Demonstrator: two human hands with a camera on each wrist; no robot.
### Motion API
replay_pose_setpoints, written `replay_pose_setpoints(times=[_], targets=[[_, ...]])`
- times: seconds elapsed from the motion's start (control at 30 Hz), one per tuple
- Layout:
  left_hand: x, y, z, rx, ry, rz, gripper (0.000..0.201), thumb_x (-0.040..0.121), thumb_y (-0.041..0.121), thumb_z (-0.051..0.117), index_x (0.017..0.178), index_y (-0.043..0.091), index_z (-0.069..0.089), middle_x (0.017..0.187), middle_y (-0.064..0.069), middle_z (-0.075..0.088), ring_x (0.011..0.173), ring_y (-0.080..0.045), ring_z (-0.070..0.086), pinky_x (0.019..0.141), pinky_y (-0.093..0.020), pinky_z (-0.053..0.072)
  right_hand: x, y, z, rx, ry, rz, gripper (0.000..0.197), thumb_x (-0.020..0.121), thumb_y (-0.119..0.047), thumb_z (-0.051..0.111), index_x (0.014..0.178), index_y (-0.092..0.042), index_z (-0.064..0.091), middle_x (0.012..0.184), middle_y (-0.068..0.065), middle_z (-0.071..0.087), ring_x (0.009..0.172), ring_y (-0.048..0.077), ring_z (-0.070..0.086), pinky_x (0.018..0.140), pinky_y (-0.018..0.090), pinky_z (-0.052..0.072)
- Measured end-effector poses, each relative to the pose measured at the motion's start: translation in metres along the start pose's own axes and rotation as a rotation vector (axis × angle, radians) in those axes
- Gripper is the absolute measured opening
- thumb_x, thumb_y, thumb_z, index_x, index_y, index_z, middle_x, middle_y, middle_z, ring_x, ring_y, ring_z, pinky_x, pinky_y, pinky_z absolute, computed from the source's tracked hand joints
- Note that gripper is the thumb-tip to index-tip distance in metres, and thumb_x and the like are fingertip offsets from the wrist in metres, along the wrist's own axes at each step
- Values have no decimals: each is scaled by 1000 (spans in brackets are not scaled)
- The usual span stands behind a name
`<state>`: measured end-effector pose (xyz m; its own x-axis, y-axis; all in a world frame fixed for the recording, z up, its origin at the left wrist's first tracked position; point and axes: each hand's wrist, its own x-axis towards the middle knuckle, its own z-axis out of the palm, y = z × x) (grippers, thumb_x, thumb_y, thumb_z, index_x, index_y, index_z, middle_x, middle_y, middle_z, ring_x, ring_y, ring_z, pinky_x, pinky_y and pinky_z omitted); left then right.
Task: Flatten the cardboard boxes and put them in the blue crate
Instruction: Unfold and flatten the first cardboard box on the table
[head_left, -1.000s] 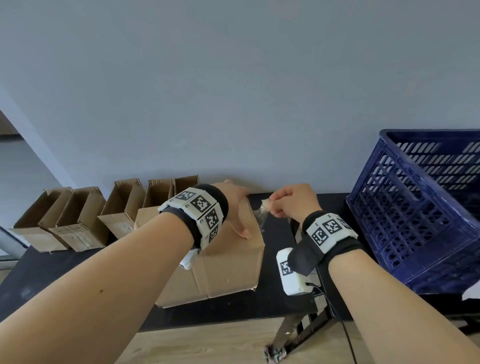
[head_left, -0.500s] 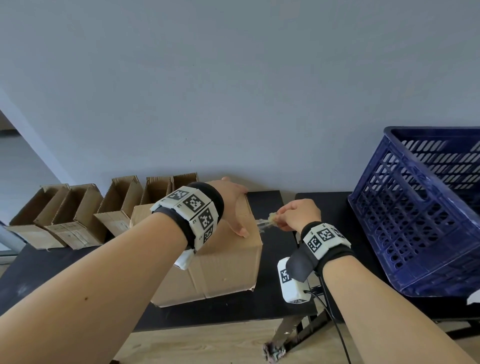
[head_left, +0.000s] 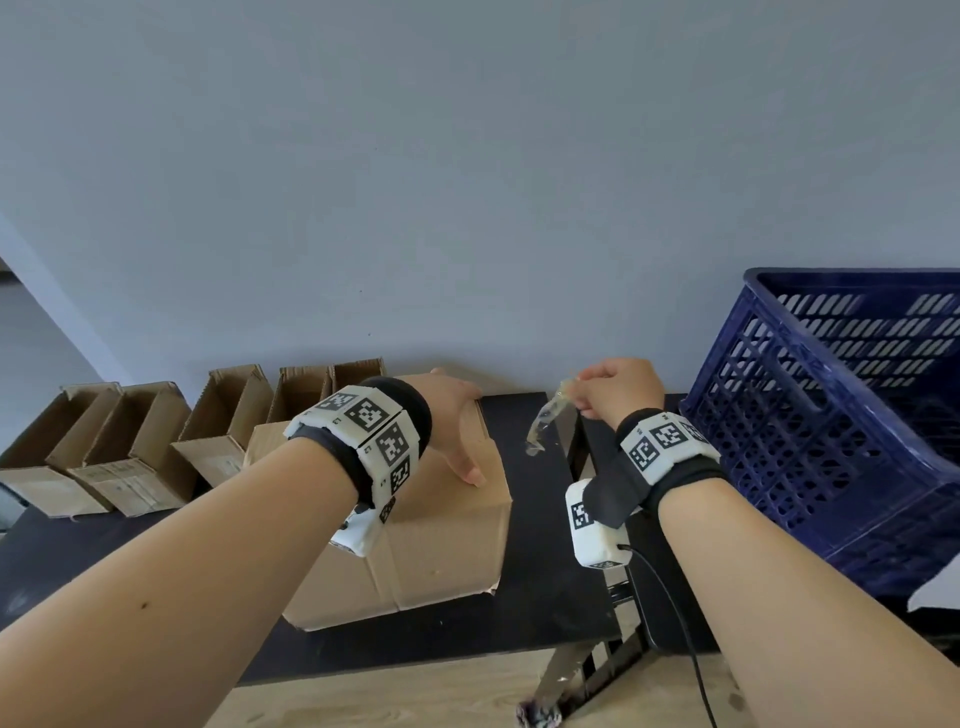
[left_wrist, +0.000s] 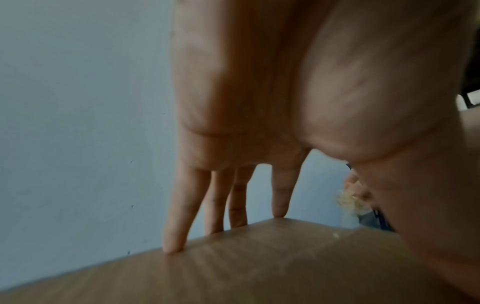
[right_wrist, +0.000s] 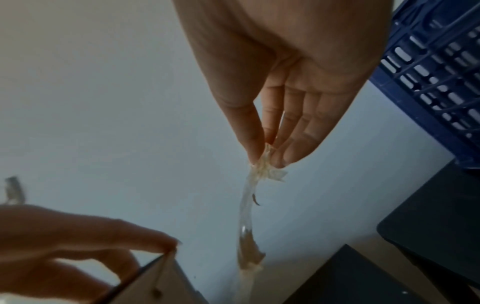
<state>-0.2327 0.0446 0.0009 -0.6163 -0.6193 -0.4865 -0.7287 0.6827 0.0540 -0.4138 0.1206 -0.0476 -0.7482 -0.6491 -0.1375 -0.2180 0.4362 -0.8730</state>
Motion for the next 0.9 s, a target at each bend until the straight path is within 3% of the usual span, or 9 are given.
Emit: replay_pose_setpoints(times=[0.17, 0.23, 0.33, 0.47, 0.6, 0.7, 0.77, 0.9], targets=[[-5, -6, -2, -311, 154, 54, 85, 74, 55, 71, 144, 23, 35, 144, 3, 42, 132, -16, 40, 108, -29, 29, -11, -29, -2, 194, 17, -61, 17, 73, -2, 72, 68, -15, 63, 65, 5, 67, 62, 21, 67, 78, 38, 59], [-5, -10, -7, -428, 290, 60, 73, 71, 54, 74, 133, 25, 48, 123, 3, 57, 112, -13, 53, 96, -27, 40, -17, -46, -2, 278, 14, -84, 15, 73, -2, 73, 69, -12, 63, 64, 6, 67, 61, 22, 66, 78, 37, 59], [-11, -18, -18, -561, 413, 88, 49, 72, 44, 77, 114, 23, 62, 93, 5, 65, 83, -9, 59, 73, -23, 46, -29, -69, 3, 358, -8, -135, 13, 73, -4, 75, 72, -11, 64, 65, 7, 67, 61, 21, 66, 73, 33, 59], [-22, -32, -25, -905, 484, 154, 19, 82, 23, 73, 93, 8, 68, 75, -5, 70, 68, -16, 65, 76, -32, 59, -46, -91, 20, 322, -44, -217, 14, 73, -13, 80, 75, -14, 66, 68, 4, 68, 60, 15, 66, 60, 24, 53], [-36, -53, -23, -1152, 613, 128, 28, 80, 16, 75, 104, 7, 63, 78, -8, 71, 65, -13, 67, 63, -18, 57, -64, -103, 42, 233, -70, -252, 18, 71, -18, 82, 81, -13, 67, 73, 2, 70, 60, 11, 66, 58, 21, 52], [-48, -74, -19, -1166, 654, 133, 36, 75, 20, 79, 106, 14, 61, 85, -5, 71, 70, -12, 70, 68, -21, 58, -78, -115, 60, 202, -104, -267, 33, 70, -18, 83, 95, -14, 62, 79, 4, 70, 63, 12, 68, 61, 22, 56], [-57, -88, -15, -1133, 702, 136, 34, 73, 20, 81, 101, 12, 63, 92, -3, 69, 72, -14, 69, 71, -26, 59, -89, -125, 73, 211, -133, -284, 33, 70, -18, 83, 91, -16, 59, 81, 5, 70, 64, 14, 69, 64, 24, 58], [-75, -118, -2, -996, 887, 94, 29, 72, 27, 81, 93, 14, 65, 90, 5, 66, 75, -12, 67, 62, -18, 55, -115, -145, 105, 187, -243, -360, 14, 74, -17, 80, 79, -13, 67, 74, 3, 70, 67, 15, 67, 70, 26, 59]])
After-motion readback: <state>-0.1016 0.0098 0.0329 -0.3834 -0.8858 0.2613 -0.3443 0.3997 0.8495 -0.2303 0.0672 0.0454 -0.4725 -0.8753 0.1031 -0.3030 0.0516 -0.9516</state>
